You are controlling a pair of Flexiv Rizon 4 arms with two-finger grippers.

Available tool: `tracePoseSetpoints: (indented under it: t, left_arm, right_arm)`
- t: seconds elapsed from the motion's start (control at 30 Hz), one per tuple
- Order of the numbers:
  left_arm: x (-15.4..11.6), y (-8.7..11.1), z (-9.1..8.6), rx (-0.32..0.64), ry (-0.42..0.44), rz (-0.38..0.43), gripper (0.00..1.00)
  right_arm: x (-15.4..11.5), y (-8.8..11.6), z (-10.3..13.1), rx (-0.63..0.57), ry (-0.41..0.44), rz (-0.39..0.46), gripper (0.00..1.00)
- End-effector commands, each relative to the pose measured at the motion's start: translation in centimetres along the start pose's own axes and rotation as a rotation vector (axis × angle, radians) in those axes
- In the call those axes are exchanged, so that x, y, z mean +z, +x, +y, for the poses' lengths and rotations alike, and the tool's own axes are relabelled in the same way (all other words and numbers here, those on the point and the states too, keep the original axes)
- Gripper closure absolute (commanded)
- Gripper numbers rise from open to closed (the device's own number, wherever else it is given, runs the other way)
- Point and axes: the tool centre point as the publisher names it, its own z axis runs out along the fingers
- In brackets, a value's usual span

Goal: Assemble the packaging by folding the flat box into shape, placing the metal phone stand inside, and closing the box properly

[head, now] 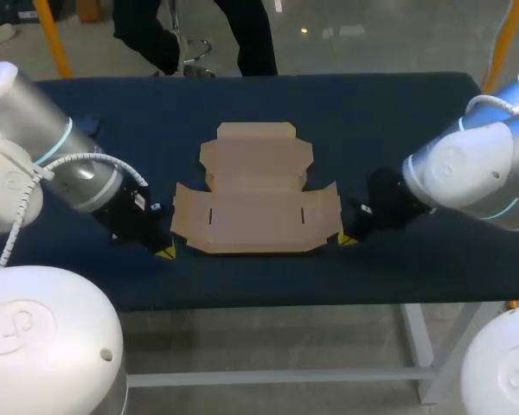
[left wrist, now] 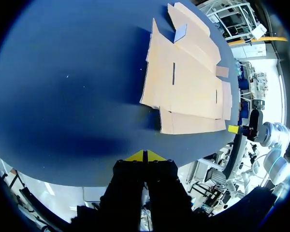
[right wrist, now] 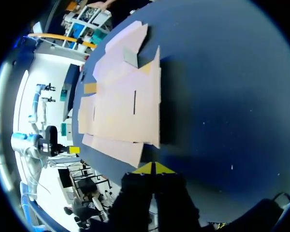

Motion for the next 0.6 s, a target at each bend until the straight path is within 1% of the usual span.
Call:
tracePoseSetpoints:
  t: [0.03, 0.6]
  left_arm:
    - [0.98, 0.19, -0.97, -0.002, -0.025, 0.000, 1.00]
    - [1.76, -0.47, -1.12, -0.011, -0.050, 0.027, 1.00]
  right_arm:
    - [0.64, 0.10, 0.40, 0.012, 0.009, 0.002, 1.00]
    - [1.55, 0.04, -0.44, 0.037, 0.019, 0.026, 1.00]
